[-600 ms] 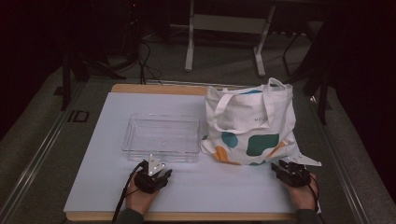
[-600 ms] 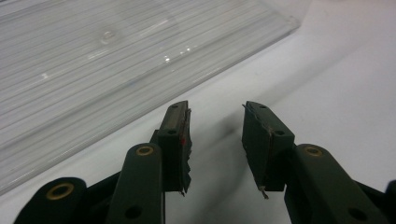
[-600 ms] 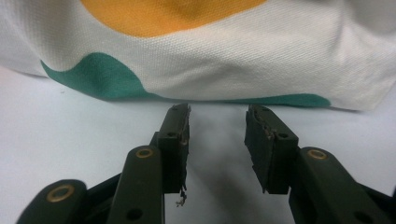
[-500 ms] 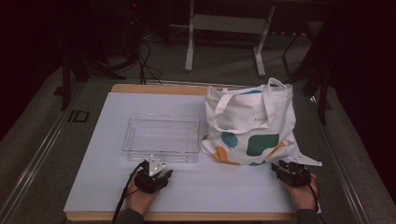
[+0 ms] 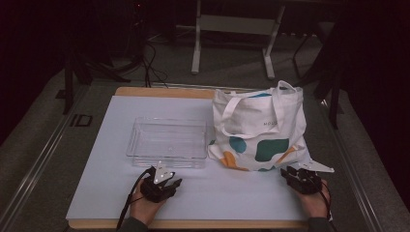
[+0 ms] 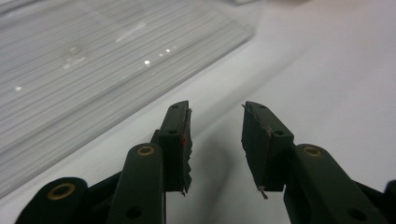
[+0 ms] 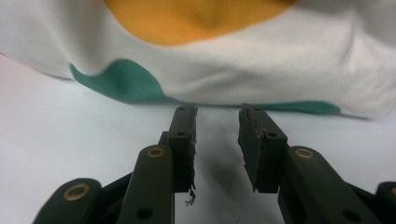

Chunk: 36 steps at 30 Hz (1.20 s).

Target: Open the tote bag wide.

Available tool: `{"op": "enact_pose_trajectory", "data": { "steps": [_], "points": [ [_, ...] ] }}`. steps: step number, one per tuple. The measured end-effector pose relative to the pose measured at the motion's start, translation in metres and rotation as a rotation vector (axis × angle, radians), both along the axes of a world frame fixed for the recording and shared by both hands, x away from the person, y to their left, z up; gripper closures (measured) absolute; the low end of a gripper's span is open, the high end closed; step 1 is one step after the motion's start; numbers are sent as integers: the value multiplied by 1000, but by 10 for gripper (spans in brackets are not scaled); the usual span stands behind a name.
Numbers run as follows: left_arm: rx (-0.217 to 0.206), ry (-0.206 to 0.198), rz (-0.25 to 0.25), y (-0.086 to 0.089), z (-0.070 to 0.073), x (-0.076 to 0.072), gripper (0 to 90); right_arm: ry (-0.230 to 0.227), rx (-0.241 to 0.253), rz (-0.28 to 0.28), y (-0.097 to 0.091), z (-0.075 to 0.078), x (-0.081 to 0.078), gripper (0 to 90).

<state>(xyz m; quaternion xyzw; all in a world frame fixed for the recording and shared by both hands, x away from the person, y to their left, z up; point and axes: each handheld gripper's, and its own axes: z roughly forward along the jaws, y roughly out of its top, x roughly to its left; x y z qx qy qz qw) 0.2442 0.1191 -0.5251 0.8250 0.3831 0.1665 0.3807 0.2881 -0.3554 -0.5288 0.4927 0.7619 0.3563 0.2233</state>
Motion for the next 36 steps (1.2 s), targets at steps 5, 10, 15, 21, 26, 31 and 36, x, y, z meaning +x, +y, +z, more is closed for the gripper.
{"op": "enact_pose_trajectory", "data": {
  "steps": [5, 10, 15, 21, 26, 31, 36],
  "points": [
    [20, -32, -64, -7, 17, -5, 620, 0, 11, 3, -5, 9, -1, 663],
    [-12, -40, -97, -11, 32, -2, 613, -7, 7, 10, -12, 16, -2, 660],
    [-24, -58, -113, -14, 44, 4, 610, -19, 3, 22, -16, 27, 2, 673],
    [-35, -102, -132, -16, 65, 13, 604, -43, -19, 39, -18, 44, 10, 685],
    [-49, -121, -137, -16, 74, 24, 601, -53, -17, 42, -19, 52, 14, 695],
    [-60, -104, -152, -18, 81, 42, 599, -60, -17, 46, -22, 60, 20, 690],
    [-45, -104, -179, -26, 88, 54, 595, -58, -4, 43, -27, 66, 27, 691]
  ]
}}
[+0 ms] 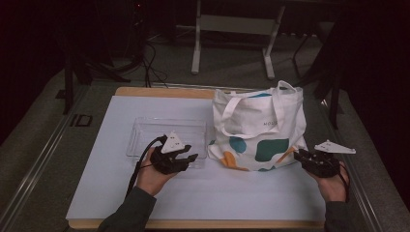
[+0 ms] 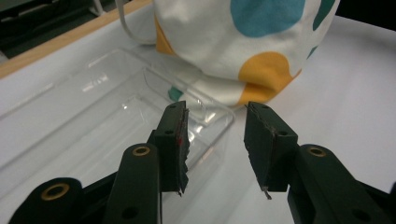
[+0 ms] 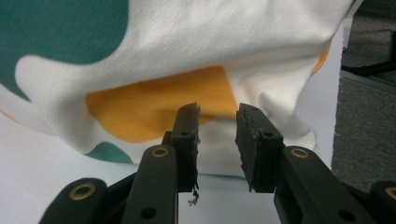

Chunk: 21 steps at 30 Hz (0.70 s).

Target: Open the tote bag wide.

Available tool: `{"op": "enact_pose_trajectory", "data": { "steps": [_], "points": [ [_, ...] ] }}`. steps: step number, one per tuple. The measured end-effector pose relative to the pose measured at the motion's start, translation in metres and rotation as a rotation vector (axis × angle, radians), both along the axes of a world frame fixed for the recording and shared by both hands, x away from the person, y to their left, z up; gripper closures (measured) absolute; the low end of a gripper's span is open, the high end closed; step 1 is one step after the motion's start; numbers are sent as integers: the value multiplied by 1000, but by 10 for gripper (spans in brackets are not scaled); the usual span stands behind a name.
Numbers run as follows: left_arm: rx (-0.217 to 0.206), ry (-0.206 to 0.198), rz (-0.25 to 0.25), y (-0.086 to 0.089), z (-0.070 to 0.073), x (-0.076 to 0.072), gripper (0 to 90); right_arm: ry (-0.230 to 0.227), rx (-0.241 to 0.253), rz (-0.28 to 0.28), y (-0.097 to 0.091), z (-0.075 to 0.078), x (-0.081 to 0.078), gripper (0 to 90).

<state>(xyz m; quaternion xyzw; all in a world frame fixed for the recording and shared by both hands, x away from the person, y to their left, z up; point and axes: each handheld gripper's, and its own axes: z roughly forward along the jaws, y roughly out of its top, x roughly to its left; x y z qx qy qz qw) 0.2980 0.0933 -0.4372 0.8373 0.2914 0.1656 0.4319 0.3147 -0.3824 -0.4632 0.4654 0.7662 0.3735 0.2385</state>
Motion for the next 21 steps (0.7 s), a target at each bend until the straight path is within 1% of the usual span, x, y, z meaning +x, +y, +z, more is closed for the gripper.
{"op": "enact_pose_trajectory", "data": {
  "steps": [5, 8, 10, 13, 17, 19, 21],
  "points": [
    [1, -11, -12, -8, 6, 14, 595, -10, -1, -6, -5, 7, 6, 691],
    [-3, -11, -15, -12, 10, 24, 590, -15, 15, -16, -9, 11, 10, 691],
    [-1, -11, -12, -15, 12, 31, 587, -19, 15, -21, -11, 13, 14, 691],
    [-19, -11, -11, -18, 14, 39, 579, -21, 17, -32, -15, 16, 19, 683],
    [-33, -15, -14, -23, 14, 48, 571, -25, 19, -40, -15, 19, 26, 675],
    [-30, -12, -14, -24, 14, 51, 565, -27, 18, -41, -15, 20, 29, 673],
    [-37, -16, -13, -26, 13, 54, 561, -32, 17, -43, -15, 22, 32, 671]
  ]
}}
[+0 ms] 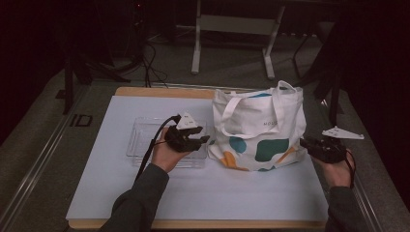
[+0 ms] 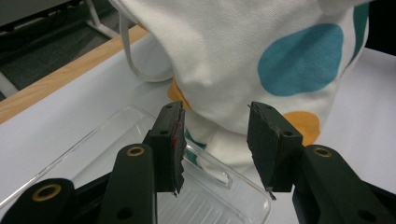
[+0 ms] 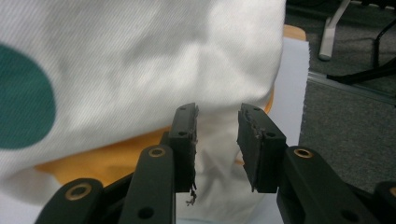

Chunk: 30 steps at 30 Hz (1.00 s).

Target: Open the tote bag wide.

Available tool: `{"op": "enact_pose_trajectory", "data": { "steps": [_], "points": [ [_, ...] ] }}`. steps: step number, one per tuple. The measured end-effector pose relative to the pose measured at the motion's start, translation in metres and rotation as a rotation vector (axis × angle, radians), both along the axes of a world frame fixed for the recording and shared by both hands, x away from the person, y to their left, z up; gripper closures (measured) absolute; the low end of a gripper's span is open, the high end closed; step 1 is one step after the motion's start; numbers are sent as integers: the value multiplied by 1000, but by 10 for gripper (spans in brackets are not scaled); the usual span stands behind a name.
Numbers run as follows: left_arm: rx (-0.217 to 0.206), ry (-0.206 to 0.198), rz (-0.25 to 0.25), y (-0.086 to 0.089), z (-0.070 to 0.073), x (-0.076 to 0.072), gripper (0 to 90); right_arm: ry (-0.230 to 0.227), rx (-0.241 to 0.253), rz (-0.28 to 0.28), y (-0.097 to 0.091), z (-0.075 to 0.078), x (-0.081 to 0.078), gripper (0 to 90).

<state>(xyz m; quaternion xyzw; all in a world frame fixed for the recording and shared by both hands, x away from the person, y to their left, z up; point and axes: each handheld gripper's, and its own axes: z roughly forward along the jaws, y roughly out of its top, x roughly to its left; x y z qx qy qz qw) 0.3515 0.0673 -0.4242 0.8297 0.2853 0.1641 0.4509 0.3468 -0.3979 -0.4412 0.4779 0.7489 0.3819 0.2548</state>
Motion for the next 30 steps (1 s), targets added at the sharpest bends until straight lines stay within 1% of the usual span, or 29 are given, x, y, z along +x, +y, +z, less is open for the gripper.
{"op": "enact_pose_trajectory", "data": {
  "steps": [1, 2, 4, 9, 12, 16, 17, 18, 20, 22, 24, 25, 27, 28, 30],
  "points": [
    [-1, -5, 4, 0, -1, 2, 561, 1, 5, 0, 0, 1, 2, 668],
    [-12, -4, 6, -1, -2, 3, 558, -1, 9, -4, -1, 2, 4, 667],
    [-18, 0, 4, -1, -3, 8, 554, 2, 33, -8, -3, 2, 9, 667],
    [-11, 17, 19, -2, -3, 20, 541, 1, 45, -27, -6, 5, 18, 649],
    [-28, 30, 24, -5, -4, 26, 528, -5, 48, -39, -8, 8, 24, 614],
    [-34, 40, 20, -9, -6, 31, 508, -12, 49, -56, -9, 9, 32, 558],
    [-35, 45, 11, -11, -7, 33, 508, -10, 50, -57, -9, 10, 34, 542],
    [-34, 52, 7, -13, -7, 34, 503, -10, 51, -57, -9, 10, 37, 528],
    [-29, 51, 9, -15, -8, 36, 493, -5, 53, -63, -9, 10, 41, 500],
    [-39, 58, 2, -18, -9, 40, 474, 3, 75, -58, -10, 10, 46, 476],
    [-42, 55, 0, -20, -9, 43, 460, 8, 87, -58, -10, 10, 51, 461],
    [-43, 63, -1, -21, -10, 45, 451, 9, 102, -54, -10, 10, 53, 458],
    [-33, 71, -4, -24, -11, 49, 431, 14, 128, -43, -10, 12, 57, 457],
    [-21, 72, -1, -26, -11, 51, 428, 16, 130, -36, -10, 12, 59, 457],
    [-33, 84, 2, -29, -11, 55, 428, 32, 134, -23, -9, 14, 63, 464]
  ]
}}
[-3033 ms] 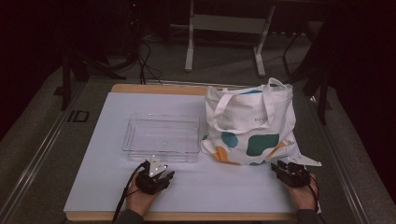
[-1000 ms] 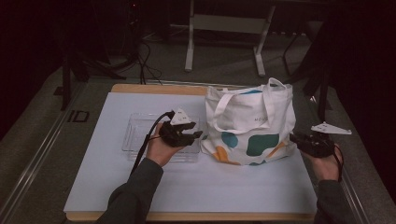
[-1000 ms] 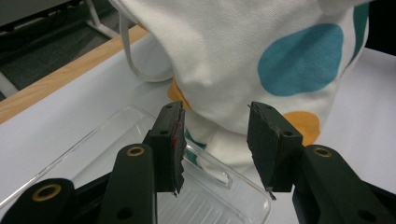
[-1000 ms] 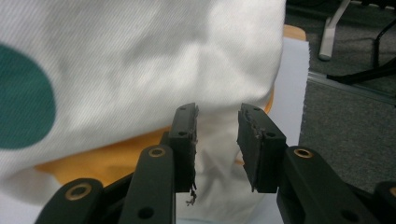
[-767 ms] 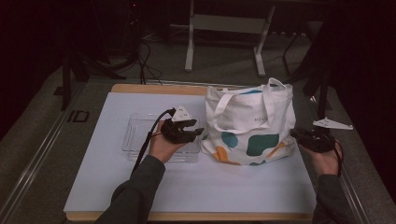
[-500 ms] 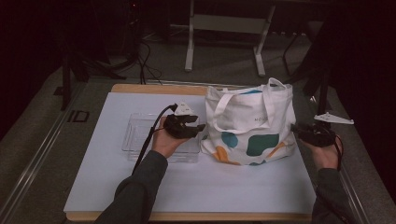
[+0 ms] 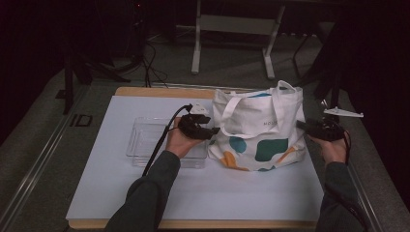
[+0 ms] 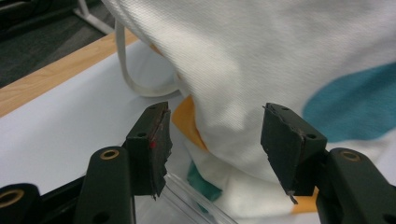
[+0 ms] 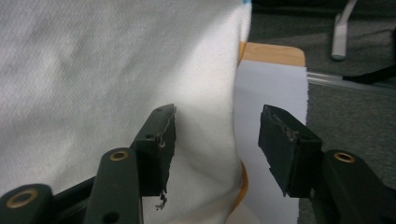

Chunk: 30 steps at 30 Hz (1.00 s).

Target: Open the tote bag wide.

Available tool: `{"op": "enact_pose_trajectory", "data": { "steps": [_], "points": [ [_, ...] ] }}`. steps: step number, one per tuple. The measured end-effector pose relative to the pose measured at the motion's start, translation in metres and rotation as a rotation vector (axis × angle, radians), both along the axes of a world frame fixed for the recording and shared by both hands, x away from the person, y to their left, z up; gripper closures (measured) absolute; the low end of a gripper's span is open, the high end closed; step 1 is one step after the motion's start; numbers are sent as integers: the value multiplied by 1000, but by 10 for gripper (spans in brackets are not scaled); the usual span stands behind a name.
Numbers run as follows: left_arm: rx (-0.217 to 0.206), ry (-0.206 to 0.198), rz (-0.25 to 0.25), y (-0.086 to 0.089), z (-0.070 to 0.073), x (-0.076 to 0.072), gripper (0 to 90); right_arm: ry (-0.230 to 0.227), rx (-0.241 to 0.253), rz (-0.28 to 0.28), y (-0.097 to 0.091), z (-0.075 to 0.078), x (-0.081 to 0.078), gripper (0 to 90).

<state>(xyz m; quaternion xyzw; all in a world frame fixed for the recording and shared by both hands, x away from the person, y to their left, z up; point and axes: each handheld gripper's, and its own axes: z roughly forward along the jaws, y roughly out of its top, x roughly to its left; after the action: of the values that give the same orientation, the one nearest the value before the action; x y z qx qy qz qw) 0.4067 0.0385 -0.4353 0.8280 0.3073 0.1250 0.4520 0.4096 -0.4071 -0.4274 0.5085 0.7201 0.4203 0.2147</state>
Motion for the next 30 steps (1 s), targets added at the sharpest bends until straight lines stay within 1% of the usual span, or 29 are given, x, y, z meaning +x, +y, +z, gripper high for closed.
{"op": "enact_pose_trajectory", "data": {
  "steps": [2, 3, 6, 8, 10, 11, 15, 16, 19, 21, 22, 25, 30],
  "points": [
    [-13, 9, -2, -3, 0, 3, 444, 13, 3, 11, 1, 1, 3, 469],
    [-18, 20, -7, -4, 0, 4, 454, 20, 5, 19, 1, 2, 4, 474],
    [-23, 44, -32, -8, -1, 7, 532, 40, 21, 39, -1, 2, 7, 512],
    [-12, 34, -23, -12, 0, 6, 572, 52, 57, 54, -3, 1, 8, 549],
    [7, 26, -8, -13, 2, 7, 649, 58, 66, 73, -4, 0, 9, 606],
    [13, 27, -4, -14, 2, 7, 680, 61, 64, 79, -3, 0, 9, 623],
    [26, 14, -8, -14, 5, 6, 820, 54, 41, 88, -1, 2, 8, 768],
    [28, 11, -9, -15, 5, 5, 841, 48, 30, 90, -1, 2, 7, 796],
    [41, 0, -11, -16, 6, 3, 863, 33, -1, 98, 1, 4, 5, 840],
    [42, -4, -10, -15, 7, 3, 865, 26, -7, 101, 1, 4, 4, 848],
    [36, -5, -8, -15, 8, 2, 868, 13, -13, 97, 2, 5, 2, 857],
    [23, -10, -7, -12, 12, 1, 871, -6, -21, 95, 2, 7, 0, 861],
    [-1, -35, -12, -8, 20, -3, 872, -47, -33, 99, 0, 17, -8, 864]
  ]
}}
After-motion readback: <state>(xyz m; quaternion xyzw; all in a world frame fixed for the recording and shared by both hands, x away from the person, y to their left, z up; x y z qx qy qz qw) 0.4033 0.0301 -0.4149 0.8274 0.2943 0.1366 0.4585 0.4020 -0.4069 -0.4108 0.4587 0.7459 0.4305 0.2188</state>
